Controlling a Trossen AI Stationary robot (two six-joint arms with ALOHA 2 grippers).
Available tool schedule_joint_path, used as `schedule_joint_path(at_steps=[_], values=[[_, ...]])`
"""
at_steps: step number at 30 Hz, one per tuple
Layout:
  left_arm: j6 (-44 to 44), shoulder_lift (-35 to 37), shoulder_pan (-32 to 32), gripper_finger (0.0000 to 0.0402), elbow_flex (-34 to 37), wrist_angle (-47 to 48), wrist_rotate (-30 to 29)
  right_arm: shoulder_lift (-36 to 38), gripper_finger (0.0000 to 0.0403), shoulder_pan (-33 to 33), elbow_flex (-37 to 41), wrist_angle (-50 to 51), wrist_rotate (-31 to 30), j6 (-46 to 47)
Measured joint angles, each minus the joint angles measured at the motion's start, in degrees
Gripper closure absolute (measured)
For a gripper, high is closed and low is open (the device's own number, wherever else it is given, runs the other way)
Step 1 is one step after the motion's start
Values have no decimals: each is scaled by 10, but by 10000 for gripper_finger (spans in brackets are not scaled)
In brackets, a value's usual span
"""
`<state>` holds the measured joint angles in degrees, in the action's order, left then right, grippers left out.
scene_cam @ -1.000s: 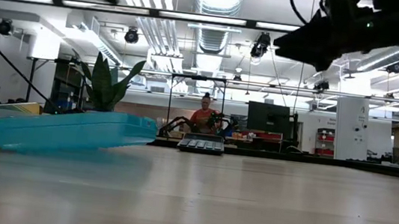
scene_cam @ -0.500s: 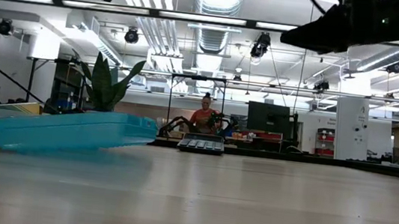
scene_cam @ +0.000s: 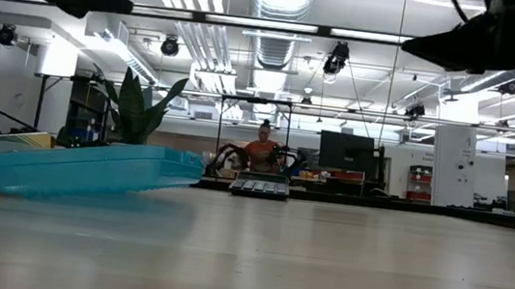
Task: Pack school essentials
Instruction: Return to Home Position
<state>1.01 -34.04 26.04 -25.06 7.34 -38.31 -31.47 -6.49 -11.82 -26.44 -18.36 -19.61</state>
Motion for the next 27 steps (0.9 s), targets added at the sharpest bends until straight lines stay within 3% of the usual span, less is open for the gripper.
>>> schedule_joint_path(at_steps=[7,16,19,24,27], values=[[-86,86,-34,402,20,-13,-2,112,292,20,15,6,-11,-55],[-107,221,-40,402,81,-13,-11,230,311,20,19,110,2,-44],[-117,258,-41,402,127,-66,-19,262,316,21,32,112,29,-46],[-195,289,-56,402,190,-234,-23,305,325,28,52,72,49,-59],[-209,292,-70,402,204,-244,-22,314,331,33,64,76,50,-60]])
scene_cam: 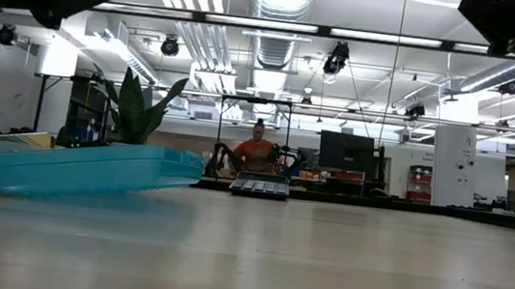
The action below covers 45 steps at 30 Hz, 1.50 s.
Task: Pack school essentials
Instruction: Return to Home Position
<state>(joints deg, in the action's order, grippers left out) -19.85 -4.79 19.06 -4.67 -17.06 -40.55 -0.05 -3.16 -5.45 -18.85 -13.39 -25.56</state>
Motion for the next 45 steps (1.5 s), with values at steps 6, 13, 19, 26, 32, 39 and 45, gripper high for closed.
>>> schedule_joint_path(at_steps=[6,13,19,26,32,39,45], values=[[35,-27,-42,402,35,-30,21,-16,333,14,45,-97,39,5],[41,-77,-84,402,40,-34,62,-34,333,26,47,-81,45,24],[-15,-35,-85,402,32,-32,64,-30,335,26,47,-38,45,46],[-17,33,-85,402,33,67,59,-7,335,26,48,-9,46,48],[20,25,-85,402,42,84,79,-3,335,26,48,42,48,57],[65,28,-85,402,42,126,89,-4,335,27,48,85,21,69],[59,21,-85,402,42,126,85,-5,335,27,48,88,-55,106]])
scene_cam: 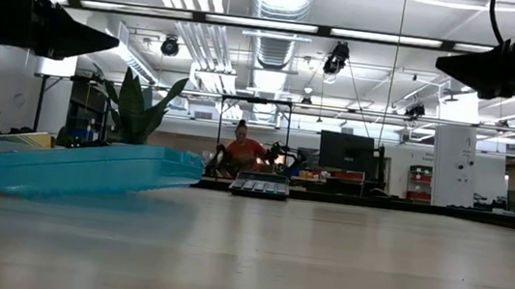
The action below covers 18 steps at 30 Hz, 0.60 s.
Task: Pack school essentials
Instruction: Return to Home Position
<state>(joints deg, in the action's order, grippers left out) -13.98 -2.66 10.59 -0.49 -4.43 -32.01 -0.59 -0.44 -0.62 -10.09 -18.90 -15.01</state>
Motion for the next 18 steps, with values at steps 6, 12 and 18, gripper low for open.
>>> schedule_joint_path(at_steps=[6,12,18], values=[[1,-9,0,402,0,0,0,-5,335,0,0,6,-4,0],[1,-11,0,402,0,0,0,-10,335,0,-1,7,-4,0],[1,-10,0,402,0,0,0,-10,335,0,-1,7,-4,0]])
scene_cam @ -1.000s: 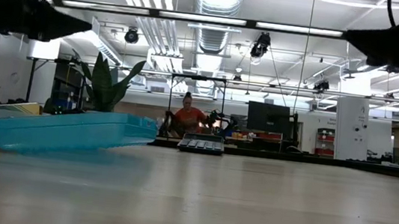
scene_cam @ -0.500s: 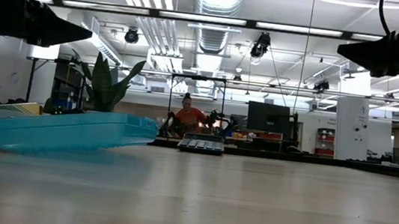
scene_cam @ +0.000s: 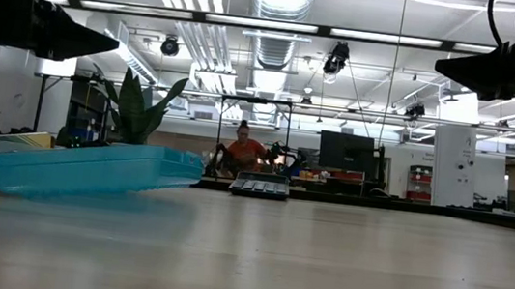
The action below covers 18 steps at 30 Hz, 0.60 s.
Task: Pack school essentials
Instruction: Return to Home Position
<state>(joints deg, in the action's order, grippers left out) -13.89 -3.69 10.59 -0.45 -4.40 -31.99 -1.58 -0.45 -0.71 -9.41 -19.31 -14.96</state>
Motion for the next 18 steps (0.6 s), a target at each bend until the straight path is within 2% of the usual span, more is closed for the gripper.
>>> schedule_joint_path(at_steps=[18], values=[[0,-5,0,402,0,-5,0,0,335,0,0,0,0,0]])
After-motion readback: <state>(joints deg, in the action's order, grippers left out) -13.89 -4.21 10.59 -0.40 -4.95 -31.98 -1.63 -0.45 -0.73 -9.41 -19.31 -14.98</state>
